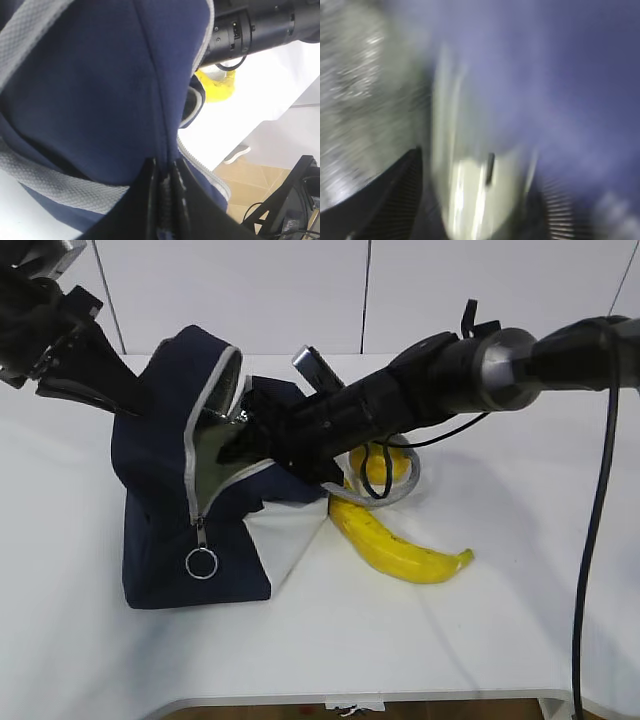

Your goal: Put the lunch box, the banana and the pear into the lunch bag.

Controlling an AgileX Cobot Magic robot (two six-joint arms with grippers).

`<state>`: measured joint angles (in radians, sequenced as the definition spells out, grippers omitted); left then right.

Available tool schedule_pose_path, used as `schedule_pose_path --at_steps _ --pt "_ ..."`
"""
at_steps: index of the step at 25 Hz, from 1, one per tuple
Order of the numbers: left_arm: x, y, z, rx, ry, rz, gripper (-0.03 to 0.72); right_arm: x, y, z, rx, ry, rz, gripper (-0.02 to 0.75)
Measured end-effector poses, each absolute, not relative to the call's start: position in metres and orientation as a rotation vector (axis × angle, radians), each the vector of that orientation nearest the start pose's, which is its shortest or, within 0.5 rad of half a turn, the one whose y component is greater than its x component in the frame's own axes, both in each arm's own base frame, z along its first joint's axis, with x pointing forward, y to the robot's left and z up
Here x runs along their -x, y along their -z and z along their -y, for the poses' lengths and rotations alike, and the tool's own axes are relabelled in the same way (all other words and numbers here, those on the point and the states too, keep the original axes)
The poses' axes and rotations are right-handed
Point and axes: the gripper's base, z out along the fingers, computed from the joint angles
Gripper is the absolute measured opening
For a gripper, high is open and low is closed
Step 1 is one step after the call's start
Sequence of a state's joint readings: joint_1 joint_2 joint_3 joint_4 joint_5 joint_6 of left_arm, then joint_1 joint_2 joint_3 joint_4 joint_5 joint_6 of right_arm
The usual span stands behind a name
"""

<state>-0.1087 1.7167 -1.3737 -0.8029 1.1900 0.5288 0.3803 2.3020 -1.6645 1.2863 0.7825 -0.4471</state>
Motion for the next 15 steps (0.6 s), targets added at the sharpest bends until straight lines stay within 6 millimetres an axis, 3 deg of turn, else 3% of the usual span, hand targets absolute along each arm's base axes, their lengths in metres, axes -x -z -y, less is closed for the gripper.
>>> schedule_pose_path --at_steps 4,10,15 --pt "-0.337 -0.289 0.098 -0.499 1.016 -2.642 0.015 -0.429 -0.15 -0.239 -0.026 -1.42 -2.585 0.526" --pt "-0.336 -0.288 0.097 -0.512 0.998 -2.651 0.015 -0.435 -0.175 -0.244 0.166 -1.439 -2.59 0.557" --pt "-0.336 -0.288 0.097 -0.52 0.985 -2.658 0.015 -0.442 -0.208 -0.238 0.355 -1.217 -2.696 0.561"
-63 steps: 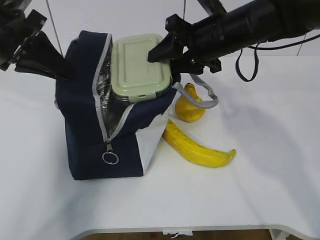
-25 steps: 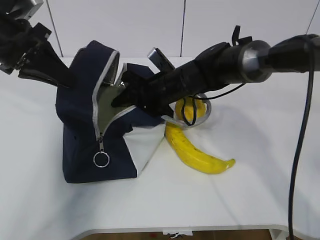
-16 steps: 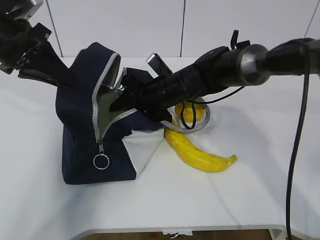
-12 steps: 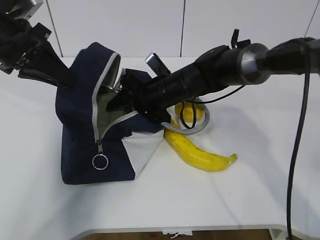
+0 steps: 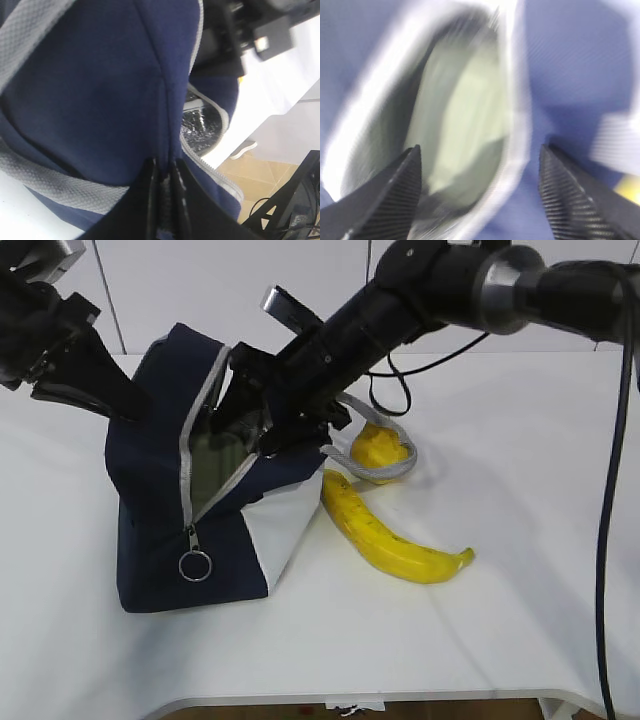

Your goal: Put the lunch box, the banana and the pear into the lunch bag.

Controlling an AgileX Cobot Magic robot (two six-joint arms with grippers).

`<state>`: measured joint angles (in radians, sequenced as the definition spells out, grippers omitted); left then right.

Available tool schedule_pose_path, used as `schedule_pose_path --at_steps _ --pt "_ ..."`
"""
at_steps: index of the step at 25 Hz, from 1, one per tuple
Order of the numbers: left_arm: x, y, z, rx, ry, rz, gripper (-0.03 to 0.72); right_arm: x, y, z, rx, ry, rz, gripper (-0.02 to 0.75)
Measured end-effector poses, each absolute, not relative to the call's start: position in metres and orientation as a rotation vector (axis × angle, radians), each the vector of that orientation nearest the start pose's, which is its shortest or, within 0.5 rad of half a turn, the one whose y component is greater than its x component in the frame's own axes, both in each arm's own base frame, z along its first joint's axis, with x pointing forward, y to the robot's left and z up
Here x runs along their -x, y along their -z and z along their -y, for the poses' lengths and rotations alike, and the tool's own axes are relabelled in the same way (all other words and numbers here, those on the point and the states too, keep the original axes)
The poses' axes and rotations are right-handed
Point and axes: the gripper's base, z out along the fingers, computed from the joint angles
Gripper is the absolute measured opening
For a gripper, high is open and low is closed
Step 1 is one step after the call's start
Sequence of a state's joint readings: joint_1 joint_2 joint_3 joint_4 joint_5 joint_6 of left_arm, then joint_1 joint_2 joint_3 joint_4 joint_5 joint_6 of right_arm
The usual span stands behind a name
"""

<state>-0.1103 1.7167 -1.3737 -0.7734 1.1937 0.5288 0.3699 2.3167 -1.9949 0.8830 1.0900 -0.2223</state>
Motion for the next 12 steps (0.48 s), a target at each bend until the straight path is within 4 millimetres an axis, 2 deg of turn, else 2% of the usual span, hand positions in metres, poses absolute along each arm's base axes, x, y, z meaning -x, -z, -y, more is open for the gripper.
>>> schedule_pose_path --at_steps 3,7,12 --pt "-0.336 -0.287 0.097 -0.521 0.984 -2.659 0.015 -0.445 -0.232 -0.232 0.429 -1.062 -2.738 0.562" --pt "-0.336 -0.287 0.097 -0.521 0.984 -2.659 0.015 -0.454 -0.266 -0.223 0.432 -0.846 -2.697 0.562" --pt "-0.336 -0.287 0.096 -0.525 0.975 -2.662 0.015 -0.456 -0.286 -0.219 0.419 -0.771 -2.647 0.562"
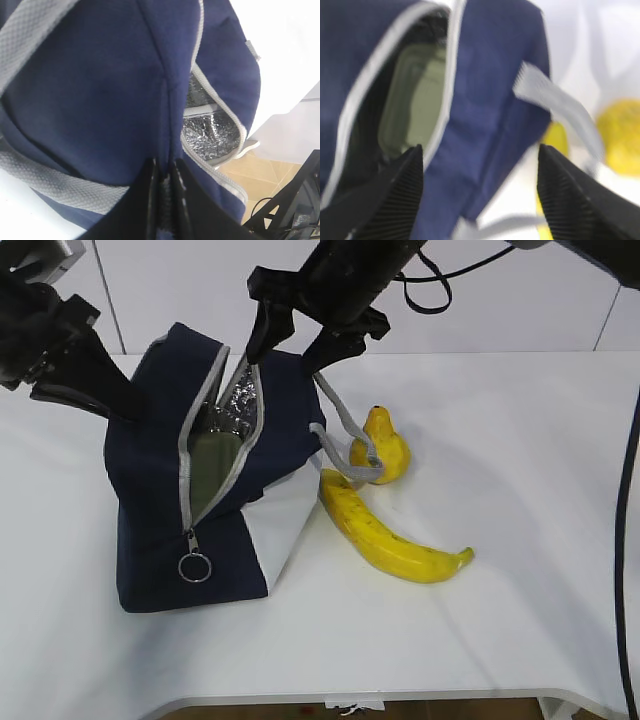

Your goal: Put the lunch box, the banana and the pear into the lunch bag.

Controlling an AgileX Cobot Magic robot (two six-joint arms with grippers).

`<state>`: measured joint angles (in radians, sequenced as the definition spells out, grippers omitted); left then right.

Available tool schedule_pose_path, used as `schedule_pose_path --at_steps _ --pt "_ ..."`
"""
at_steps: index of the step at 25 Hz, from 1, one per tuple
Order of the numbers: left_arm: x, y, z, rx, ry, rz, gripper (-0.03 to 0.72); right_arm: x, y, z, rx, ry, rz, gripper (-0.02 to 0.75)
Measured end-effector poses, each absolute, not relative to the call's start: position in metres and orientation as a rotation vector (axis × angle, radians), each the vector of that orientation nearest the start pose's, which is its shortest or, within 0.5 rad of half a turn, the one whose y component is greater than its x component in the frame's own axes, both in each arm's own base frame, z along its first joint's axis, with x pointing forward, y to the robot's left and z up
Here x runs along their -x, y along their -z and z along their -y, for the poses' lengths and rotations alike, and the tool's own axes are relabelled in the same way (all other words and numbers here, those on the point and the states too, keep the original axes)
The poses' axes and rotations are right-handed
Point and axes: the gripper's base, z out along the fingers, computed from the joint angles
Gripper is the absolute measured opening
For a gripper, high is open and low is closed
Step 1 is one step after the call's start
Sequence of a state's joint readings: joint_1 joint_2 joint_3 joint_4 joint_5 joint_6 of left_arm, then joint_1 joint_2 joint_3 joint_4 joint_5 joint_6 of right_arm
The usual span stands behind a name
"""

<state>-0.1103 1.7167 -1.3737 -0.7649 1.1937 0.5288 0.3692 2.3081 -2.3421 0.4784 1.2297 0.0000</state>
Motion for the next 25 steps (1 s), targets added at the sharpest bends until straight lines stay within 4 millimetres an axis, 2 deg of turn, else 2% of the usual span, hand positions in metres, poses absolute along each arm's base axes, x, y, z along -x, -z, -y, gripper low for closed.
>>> schedule_pose_path --at_steps 3,7,13,16,21,25 --pt "-0.336 -0.287 0.096 -0.525 0.972 -2.662 0.015 -0.451 -0.293 -0.215 0.427 -0.733 -2.65 0.561" --pt "-0.336 -0.286 0.095 -0.536 0.948 -2.672 0.015 -0.433 -0.305 -0.203 0.438 -0.646 -2.684 0.552" --pt "-0.336 -0.285 0.094 -0.548 0.924 -2.681 0.015 -0.387 -0.338 -0.178 0.462 -0.542 -2.695 0.533" --pt "-0.336 -0.285 0.093 -0.55 0.92 -2.683 0.015 -0.362 -0.341 -0.168 0.462 -0.528 -2.73 0.53" --pt "-0.335 -0.285 0.093 -0.551 0.921 -2.684 0.015 -0.33 -0.321 -0.155 0.461 -0.504 -2.84 0.529" --pt "-0.335 -0.285 0.093 -0.554 0.923 -2.686 0.015 -0.326 -0.309 -0.153 0.465 -0.48 -2.884 0.529"
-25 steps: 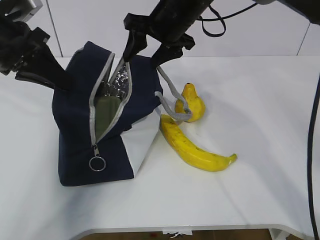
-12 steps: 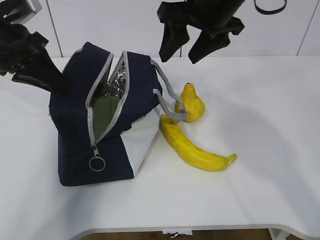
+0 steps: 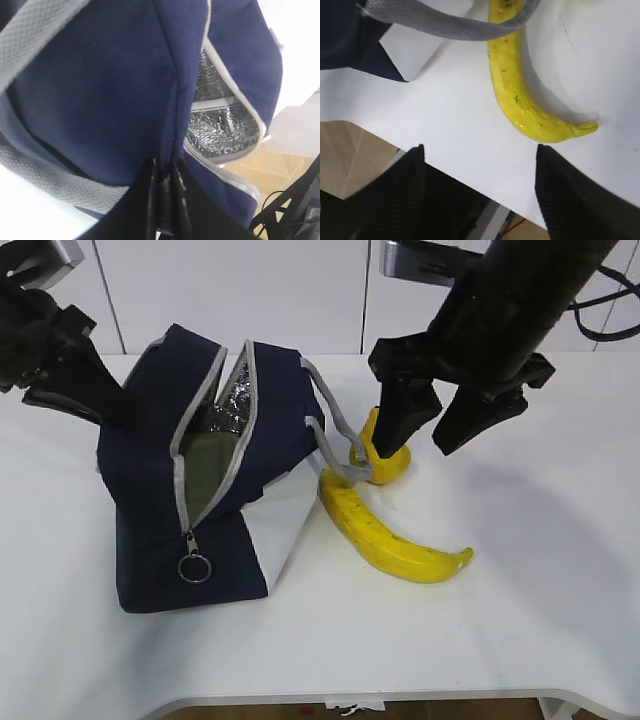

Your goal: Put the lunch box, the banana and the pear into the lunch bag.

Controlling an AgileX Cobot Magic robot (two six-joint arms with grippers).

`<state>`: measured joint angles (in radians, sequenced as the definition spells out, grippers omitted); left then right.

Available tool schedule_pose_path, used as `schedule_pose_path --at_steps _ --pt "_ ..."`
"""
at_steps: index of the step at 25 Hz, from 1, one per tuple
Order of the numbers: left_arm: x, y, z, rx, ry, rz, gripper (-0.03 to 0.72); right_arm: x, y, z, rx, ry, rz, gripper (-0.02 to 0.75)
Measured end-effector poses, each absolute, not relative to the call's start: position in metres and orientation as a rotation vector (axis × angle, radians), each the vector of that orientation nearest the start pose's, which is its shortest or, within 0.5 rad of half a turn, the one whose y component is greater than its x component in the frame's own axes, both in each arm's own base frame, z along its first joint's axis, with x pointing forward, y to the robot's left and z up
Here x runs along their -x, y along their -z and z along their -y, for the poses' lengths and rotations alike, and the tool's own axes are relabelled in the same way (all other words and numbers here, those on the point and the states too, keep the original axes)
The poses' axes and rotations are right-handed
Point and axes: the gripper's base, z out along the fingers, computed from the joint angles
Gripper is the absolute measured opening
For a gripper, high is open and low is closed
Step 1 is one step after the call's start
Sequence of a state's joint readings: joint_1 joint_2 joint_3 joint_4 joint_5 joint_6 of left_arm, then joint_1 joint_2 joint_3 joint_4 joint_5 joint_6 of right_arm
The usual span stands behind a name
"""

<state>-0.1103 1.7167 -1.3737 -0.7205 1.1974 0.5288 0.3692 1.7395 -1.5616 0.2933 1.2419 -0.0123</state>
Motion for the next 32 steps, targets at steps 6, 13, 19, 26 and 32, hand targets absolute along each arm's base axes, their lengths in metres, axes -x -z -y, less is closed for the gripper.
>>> schedule_pose_path --at_steps 6,13,19,26,32 --pt "-0.335 -0.285 0.093 -0.555 0.921 -2.687 0.015 -0.336 -0.291 -0.152 0.582 -0.388 -2.886 0.529" --pt "-0.335 -0.284 0.093 -0.556 0.922 -2.688 0.015 -0.359 -0.261 -0.159 0.632 -0.32 -2.816 0.529" --pt "-0.335 -0.284 0.093 -0.557 0.92 -2.689 0.015 -0.368 -0.238 -0.172 0.73 -0.302 -2.791 0.529" --pt "-0.335 -0.284 0.092 -0.566 0.901 -2.697 0.015 -0.376 -0.213 -0.176 0.75 -0.268 -2.815 0.529" --pt "-0.334 -0.283 0.091 -0.574 0.889 -2.703 0.015 -0.378 -0.188 -0.182 0.775 -0.255 -2.85 0.529"
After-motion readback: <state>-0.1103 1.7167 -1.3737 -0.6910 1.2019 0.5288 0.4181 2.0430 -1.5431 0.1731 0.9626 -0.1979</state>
